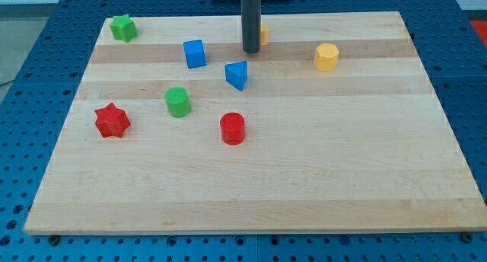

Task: Slide the heart to the top center

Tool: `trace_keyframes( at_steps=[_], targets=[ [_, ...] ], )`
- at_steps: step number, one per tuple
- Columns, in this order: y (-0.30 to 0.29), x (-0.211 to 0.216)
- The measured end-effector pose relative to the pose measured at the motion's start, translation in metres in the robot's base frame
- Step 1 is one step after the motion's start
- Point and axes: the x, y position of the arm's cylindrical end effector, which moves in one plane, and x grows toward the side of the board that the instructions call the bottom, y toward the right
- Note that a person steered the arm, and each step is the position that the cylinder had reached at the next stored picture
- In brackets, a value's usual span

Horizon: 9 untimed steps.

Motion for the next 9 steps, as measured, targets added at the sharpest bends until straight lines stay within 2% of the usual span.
trace_keyframes(
  at_steps=[5,6,7,8,9],
  targets=[
    [-0.004,-0.037],
    [0.002,0.000],
    [0.037,0.016],
    [0.068,-0.008],
    [0.073,-0.048]
  ],
)
